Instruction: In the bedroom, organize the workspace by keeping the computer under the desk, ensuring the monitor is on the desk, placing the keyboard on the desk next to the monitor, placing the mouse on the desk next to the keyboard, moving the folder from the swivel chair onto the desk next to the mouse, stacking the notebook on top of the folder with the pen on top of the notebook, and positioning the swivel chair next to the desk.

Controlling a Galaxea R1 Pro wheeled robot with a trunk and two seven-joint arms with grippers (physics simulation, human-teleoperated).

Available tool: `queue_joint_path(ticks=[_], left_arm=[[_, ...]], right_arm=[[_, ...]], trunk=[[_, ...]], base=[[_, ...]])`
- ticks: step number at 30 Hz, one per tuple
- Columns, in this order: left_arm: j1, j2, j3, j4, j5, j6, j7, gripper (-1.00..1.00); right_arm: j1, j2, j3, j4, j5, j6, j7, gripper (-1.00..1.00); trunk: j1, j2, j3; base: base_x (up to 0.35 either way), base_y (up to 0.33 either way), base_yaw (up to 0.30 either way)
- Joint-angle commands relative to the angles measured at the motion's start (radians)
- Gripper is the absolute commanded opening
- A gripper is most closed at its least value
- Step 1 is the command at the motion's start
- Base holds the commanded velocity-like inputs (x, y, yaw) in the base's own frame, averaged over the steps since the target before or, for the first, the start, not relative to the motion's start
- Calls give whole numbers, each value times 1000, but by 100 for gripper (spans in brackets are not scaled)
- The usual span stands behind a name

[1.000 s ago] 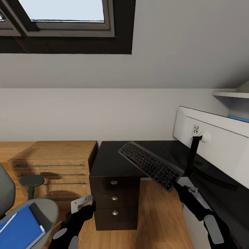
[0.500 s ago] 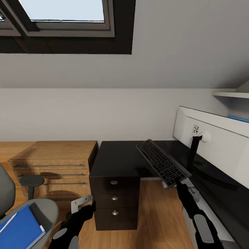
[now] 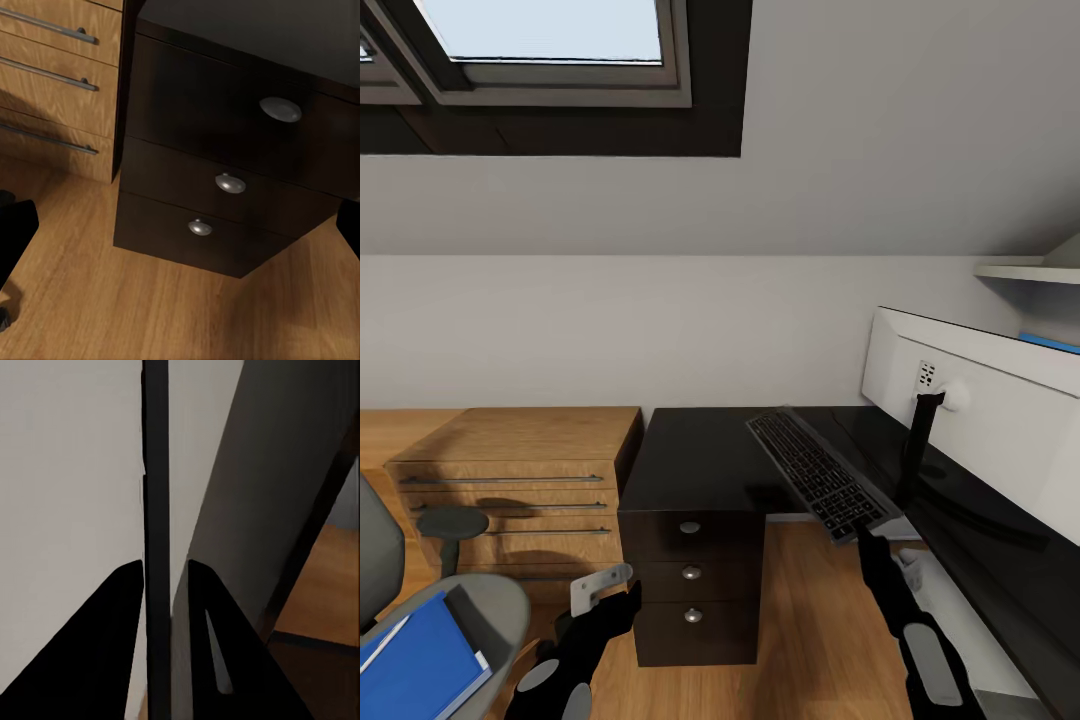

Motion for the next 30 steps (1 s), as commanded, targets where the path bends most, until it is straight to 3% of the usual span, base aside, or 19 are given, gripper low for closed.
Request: queue_joint_path(ticks=[1, 5, 14, 26, 30], left_arm=[[0, 0, -1, -1, 11, 3, 9, 100], [0, 0, -1, -1, 11, 3, 9, 100], [0, 0, -1, -1, 11, 4, 9, 100], [0, 0, -2, -1, 11, 2, 9, 100], [0, 0, -3, -1, 11, 2, 9, 100]], right_arm=[[-1, 3, -4, 0, -13, 11, -2, -100], [-1, 16, -4, 1, -19, 13, -83, -100], [-1, 34, -5, 2, -129, 15, -177, -100], [-1, 29, -4, -1, -144, 17, -181, -100], [-1, 28, -4, -1, -144, 17, -180, -100]], trunk=[[0, -1, -1], [0, -1, -1], [0, -1, -1], [0, -1, -1], [0, -1, -1]], base=[[0, 0, 0], [0, 0, 0], [0, 0, 0], [3, 0, 0], [216, 0, 0]])
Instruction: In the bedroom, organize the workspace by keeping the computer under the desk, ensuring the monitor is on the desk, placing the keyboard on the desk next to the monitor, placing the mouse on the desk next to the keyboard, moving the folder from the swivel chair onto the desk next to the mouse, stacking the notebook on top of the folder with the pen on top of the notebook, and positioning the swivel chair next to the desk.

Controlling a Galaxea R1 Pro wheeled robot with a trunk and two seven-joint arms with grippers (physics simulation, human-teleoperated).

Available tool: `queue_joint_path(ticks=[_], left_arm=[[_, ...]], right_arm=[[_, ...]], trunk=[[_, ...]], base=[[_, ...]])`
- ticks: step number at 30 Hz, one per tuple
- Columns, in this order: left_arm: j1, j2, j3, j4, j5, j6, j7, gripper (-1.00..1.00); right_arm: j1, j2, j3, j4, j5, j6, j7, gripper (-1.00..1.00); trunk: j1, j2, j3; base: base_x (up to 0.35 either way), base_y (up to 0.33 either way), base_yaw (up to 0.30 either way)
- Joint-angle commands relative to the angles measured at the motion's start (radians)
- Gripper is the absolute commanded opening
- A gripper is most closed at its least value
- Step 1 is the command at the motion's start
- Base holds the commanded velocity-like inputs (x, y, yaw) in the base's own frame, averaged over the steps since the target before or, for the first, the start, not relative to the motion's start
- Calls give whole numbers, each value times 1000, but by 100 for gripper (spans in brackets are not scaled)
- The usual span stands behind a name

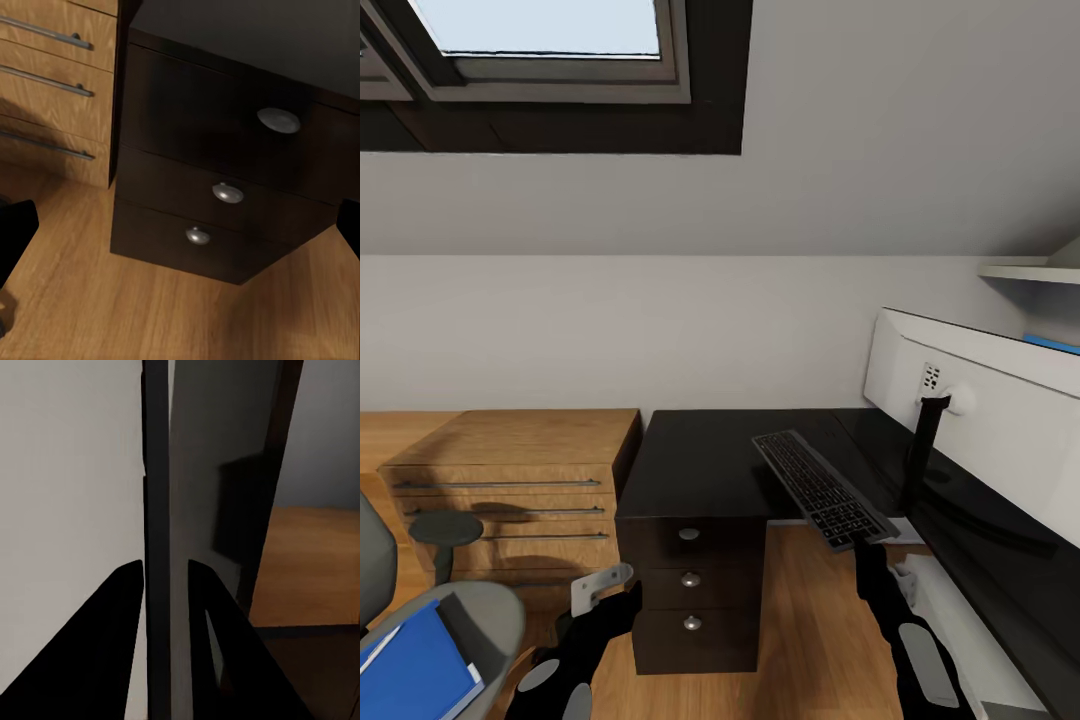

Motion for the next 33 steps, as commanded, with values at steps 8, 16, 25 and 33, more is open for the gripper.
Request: queue_joint_path(ticks=[8, 16, 25, 33], left_arm=[[0, 0, -8, -1, 11, 3, 9, 100], [0, 0, -8, -2, 11, 3, 9, 100], [0, 0, -20, -3, 11, 1, 10, 100], [0, 0, -24, -3, 11, 1, 10, 100]], right_arm=[[-1, 3, -6, 8, -10, 6, 7, -100], [-1, 1, -7, 10, -7, 3, 1, -100], [-1, 1, -7, 10, -5, 2, -2, -100], [-1, 1, -7, 10, -4, 1, -2, -100]], trunk=[[1, 0, -1], [1, 0, -1], [24, -42, -20], [50, -91, -42]], base=[[270, 0, 0], [172, 0, 0], [9, 0, 0], [0, 0, 0]])
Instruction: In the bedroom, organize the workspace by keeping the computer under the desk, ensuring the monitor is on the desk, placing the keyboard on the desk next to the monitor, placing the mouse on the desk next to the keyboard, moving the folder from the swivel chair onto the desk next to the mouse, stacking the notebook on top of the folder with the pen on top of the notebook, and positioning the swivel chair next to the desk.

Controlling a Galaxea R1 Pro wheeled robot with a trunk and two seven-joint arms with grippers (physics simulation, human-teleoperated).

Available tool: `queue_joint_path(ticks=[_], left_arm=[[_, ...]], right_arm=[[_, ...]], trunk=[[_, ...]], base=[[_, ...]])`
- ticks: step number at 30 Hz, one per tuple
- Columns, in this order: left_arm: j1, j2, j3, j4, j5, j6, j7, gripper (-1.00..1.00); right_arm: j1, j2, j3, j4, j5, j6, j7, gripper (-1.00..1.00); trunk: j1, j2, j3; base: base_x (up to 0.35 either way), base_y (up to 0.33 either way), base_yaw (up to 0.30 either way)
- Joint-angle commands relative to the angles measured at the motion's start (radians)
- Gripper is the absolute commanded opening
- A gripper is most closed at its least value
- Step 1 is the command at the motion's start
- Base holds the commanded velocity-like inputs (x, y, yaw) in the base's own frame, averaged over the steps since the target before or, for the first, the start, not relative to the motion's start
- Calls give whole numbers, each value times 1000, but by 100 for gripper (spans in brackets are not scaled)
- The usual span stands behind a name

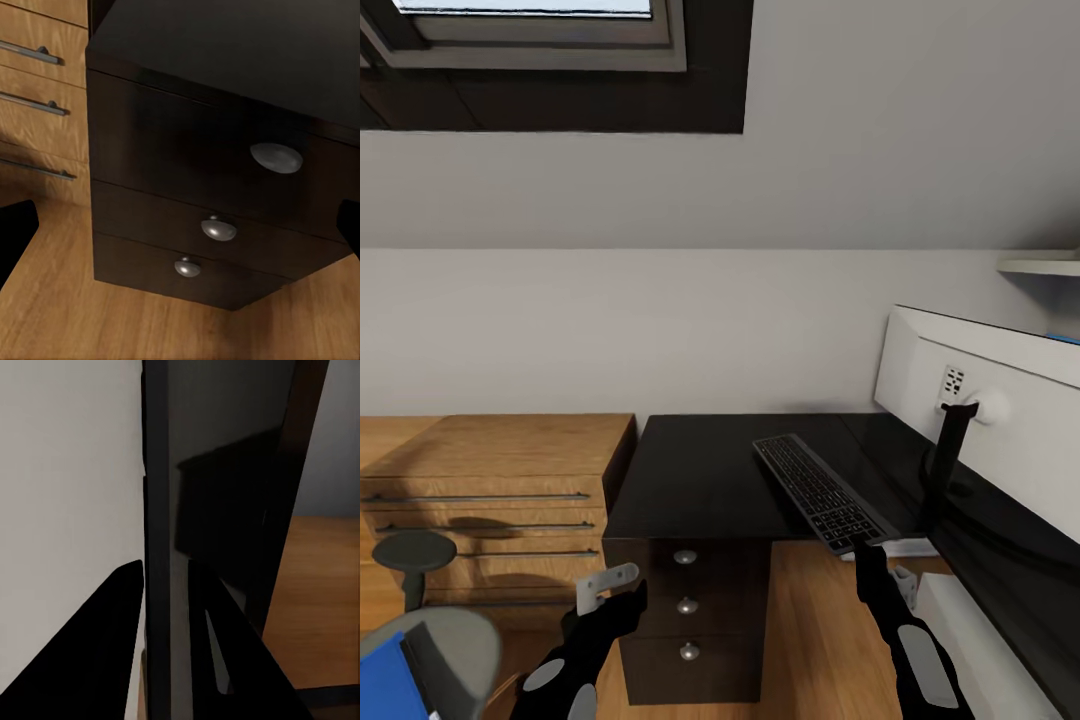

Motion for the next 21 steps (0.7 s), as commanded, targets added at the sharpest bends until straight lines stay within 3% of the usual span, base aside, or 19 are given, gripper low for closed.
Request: queue_joint_path(ticks=[1, 14, 21], left_arm=[[0, 0, -1, -1, 10, 3, 9, 100], [0, 0, -2, 0, 10, 4, 9, 100], [0, 0, -2, 0, 10, 4, 8, 100]], right_arm=[[-1, 1, -5, 0, -10, 10, 6, -100], [-1, 1, -5, 0, -10, 10, 6, -100], [-1, 1, -5, 0, -10, 9, 5, -100]], trunk=[[0, -1, -1], [0, -1, -1], [0, -1, -1]], base=[[0, 0, 0], [-3, 0, 0], [-149, 0, 0]])
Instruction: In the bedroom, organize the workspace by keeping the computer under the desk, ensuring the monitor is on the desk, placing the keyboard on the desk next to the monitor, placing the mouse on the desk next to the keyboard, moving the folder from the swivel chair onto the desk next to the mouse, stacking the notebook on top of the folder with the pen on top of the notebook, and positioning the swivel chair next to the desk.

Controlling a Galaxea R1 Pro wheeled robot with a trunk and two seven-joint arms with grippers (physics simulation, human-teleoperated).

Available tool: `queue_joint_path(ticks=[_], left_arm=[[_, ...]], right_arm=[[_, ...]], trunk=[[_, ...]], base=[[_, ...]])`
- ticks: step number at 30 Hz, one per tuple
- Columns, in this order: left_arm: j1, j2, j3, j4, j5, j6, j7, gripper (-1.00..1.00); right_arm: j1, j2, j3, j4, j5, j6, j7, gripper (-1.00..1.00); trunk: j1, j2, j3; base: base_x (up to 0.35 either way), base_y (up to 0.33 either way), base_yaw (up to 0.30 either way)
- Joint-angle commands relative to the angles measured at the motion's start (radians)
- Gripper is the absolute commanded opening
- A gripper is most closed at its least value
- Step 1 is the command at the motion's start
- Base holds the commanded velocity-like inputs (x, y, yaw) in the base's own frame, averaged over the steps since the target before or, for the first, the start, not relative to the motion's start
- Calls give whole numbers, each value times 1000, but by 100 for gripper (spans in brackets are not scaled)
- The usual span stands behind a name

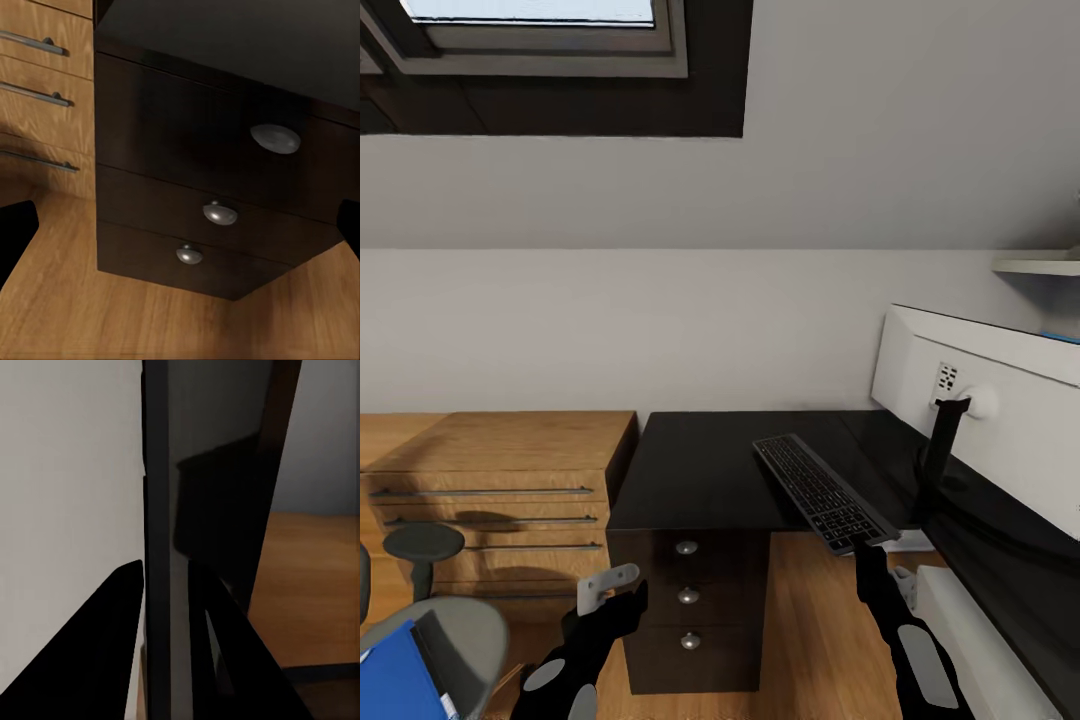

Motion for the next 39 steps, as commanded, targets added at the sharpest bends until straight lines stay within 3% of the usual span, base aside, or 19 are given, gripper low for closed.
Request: queue_joint_path(ticks=[1, 8, 9, 28, 39], left_arm=[[0, 0, -1, -1, 10, 3, 9, 100], [0, 0, 0, -1, 10, 3, 9, 100], [0, 0, 0, -1, 10, 3, 9, 100], [0, 0, 0, -1, 10, 3, 9, 100], [0, 0, 0, -1, 10, 3, 9, 100]], right_arm=[[-1, 1, -5, 0, -10, 10, 6, -100], [-1, 1, -4, 0, -8, 9, 6, -100], [-1, 1, -4, 0, -8, 9, 6, 100], [-1, -2, -2, 0, -6, 8, 6, 100], [-1, -3, -3, 2, -6, 8, 5, 100]], trunk=[[0, -1, -1], [0, -1, -1], [0, -1, -1], [0, -1, -1], [0, -1, -1]], base=[[-42, 0, 0], [-13, 0, 0], [-2, 0, 0], [-3, 0, 0], [-278, 0, 0]])
